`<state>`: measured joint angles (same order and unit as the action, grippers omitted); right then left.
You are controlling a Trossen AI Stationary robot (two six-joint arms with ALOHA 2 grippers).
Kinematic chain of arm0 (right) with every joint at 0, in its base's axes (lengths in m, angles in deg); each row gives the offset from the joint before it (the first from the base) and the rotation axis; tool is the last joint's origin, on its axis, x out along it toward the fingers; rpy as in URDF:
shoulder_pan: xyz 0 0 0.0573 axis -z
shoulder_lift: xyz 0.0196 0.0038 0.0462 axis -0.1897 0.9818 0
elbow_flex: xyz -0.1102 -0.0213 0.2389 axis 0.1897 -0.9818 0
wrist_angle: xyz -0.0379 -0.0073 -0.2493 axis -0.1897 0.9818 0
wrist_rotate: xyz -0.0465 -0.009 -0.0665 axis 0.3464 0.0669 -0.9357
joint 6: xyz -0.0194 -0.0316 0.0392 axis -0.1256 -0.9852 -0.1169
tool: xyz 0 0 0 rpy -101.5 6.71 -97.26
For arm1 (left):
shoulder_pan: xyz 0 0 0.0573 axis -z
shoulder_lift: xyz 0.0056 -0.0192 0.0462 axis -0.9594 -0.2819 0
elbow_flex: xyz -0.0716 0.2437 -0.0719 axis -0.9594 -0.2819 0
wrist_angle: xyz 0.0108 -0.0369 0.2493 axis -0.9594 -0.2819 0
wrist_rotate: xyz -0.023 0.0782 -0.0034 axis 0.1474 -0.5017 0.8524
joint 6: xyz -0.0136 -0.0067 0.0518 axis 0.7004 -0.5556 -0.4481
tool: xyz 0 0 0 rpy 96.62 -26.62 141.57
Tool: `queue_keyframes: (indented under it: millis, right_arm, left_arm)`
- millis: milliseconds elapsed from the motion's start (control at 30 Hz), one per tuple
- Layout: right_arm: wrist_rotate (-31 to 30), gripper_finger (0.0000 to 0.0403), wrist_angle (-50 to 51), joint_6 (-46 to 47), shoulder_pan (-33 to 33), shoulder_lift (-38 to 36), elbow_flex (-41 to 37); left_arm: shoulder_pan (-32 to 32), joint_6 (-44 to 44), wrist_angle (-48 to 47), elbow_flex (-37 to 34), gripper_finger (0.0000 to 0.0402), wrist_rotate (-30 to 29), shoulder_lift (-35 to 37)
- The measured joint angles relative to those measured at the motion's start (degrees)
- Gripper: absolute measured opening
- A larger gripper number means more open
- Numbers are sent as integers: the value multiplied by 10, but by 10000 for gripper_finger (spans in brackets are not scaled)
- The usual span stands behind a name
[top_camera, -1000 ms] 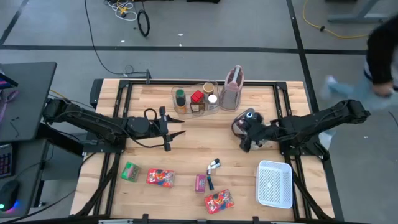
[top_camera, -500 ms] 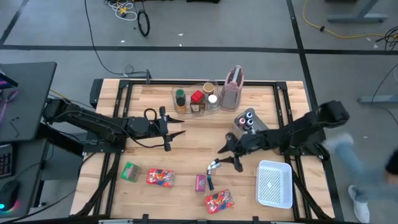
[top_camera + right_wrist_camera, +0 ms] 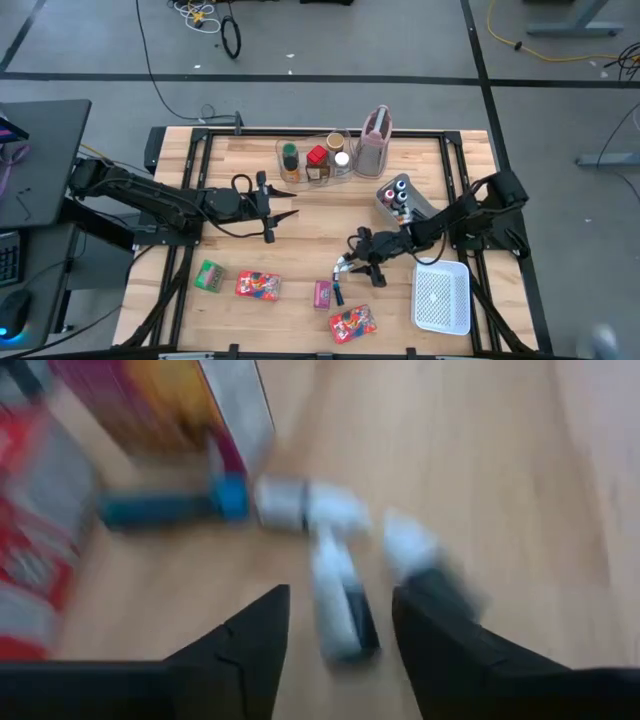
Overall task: Pick & Place Kitchen Items
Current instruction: Put the small green food coloring bottle into the gray bin
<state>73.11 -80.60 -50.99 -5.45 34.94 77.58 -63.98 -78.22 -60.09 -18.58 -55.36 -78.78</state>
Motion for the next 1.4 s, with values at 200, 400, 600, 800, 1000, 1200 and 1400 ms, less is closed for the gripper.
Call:
queue_keyframes:
  millis: [200, 400, 600, 800, 1000, 1200, 1400]
  right_arm:
    - [-2, 164, 11, -30, 0, 17, -1]
    - [-34, 139, 8, -60, 0, 23, -1]
    - [-19, 92, -34, -30, 2, 25, -2]
    - [-20, 84, -24, -7, 4, -3, -2]
    - [-75, 96, 115, 15, 15, -127, -2]
    - [-225, 85, 408, 56, 16, -319, -2]
    - [-305, 96, 587, 122, 16, -465, -2]
  left_arm:
    - [0, 0, 0, 0, 194, 0, 0]
    - [0, 1, 0, 0, 194, 0, 0]
    - [0, 1, 0, 0, 194, 0, 0]
    - [0, 1, 0, 0, 194, 0, 0]
    - [0, 1, 2, 0, 194, 0, 0]
    - [0, 4, 5, 0, 194, 0, 0]
    - [0, 11, 6, 0, 194, 0, 0]
